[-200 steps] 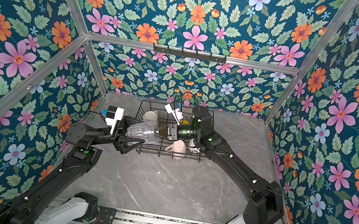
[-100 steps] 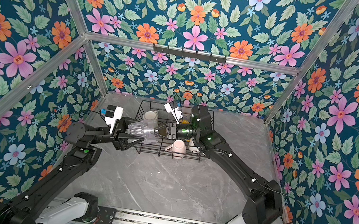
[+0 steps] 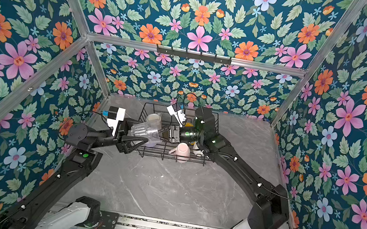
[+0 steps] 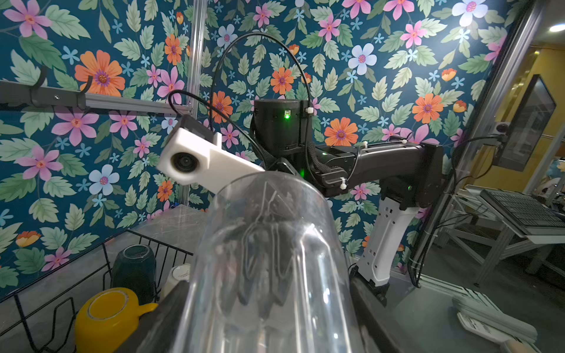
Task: Load cups into a dish rack
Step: Place the cup upside down at the dish rack.
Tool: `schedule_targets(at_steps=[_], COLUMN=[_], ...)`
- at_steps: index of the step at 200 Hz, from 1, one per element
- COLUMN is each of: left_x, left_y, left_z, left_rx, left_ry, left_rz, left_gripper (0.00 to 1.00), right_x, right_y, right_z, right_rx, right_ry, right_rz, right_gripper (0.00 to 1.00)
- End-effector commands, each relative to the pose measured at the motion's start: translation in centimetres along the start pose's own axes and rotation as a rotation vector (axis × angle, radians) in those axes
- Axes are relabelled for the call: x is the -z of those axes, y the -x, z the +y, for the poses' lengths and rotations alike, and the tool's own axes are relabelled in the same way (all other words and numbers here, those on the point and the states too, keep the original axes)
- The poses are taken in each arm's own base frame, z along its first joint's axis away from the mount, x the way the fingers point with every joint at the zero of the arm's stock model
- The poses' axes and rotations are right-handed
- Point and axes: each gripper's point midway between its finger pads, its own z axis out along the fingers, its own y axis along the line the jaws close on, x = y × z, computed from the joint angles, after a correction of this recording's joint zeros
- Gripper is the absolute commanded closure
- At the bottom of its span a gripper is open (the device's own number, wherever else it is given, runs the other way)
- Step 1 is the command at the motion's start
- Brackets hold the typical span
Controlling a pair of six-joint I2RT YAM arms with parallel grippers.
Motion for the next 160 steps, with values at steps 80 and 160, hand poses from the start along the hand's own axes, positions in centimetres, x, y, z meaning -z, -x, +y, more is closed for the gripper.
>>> schedule_targets(at_steps=[80, 160], left_x=[0.3, 1.3], left_y=[-0.4, -3.1], left_z=[5.6, 12.1], left_rx=[0.026, 0.22], left_ry=[0.31, 0.604], left_rz=[0.107, 0.289], left_gripper=[1.0, 1.0], right_x=[9.6, 19.7], right_y=[1.3, -0.7], right_z=[-6.2, -7.9], right_rx=[0.021, 0.109], right_ry=[-0.528, -0.974], right_rz=[-0.295, -0.508], right_gripper=[0.17, 0.01])
